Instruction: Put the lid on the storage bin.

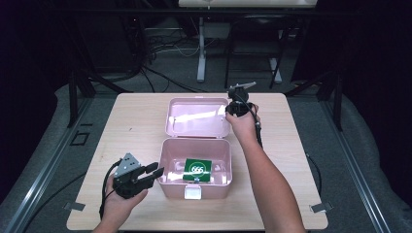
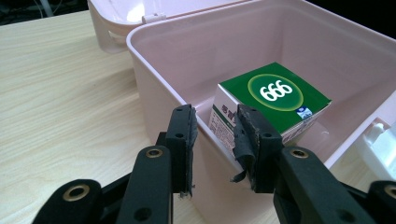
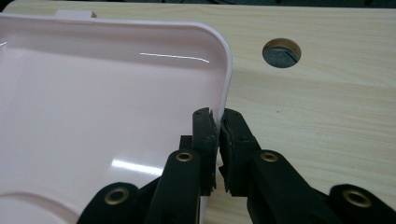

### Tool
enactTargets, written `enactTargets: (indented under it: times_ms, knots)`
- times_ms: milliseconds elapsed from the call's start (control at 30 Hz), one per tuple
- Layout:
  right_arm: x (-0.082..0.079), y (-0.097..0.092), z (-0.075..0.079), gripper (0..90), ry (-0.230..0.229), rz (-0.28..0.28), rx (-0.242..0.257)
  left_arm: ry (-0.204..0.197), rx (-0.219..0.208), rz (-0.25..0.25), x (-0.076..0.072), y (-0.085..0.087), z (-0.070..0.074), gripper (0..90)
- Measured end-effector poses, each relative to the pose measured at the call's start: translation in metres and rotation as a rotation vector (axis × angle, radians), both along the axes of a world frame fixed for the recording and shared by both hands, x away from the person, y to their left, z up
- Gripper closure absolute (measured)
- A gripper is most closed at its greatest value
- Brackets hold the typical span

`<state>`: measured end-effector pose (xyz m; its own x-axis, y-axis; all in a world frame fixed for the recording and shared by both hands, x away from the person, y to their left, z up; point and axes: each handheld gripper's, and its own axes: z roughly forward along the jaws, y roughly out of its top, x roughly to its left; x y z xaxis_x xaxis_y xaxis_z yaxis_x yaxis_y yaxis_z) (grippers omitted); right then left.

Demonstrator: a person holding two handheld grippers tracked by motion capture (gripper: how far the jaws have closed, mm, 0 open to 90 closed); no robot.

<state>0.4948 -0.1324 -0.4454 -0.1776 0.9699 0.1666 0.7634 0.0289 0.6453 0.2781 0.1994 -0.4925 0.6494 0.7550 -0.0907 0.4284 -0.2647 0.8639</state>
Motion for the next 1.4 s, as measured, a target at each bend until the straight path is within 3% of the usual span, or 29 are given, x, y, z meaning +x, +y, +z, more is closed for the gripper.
enactTargets:
  times_ms: [367,1400]
  knots:
    - [-0.016,-0.003,0.019,85.7,-0.086,0.02,0.014,-0.001,0.009,0.0,0.0,0.0,0.0,67.5]
    - [-0.053,-0.009,0.049,86.7,-0.209,0.09,0.022,-0.007,0.002,0.011,0.0,-0.001,-0.001,67.4]
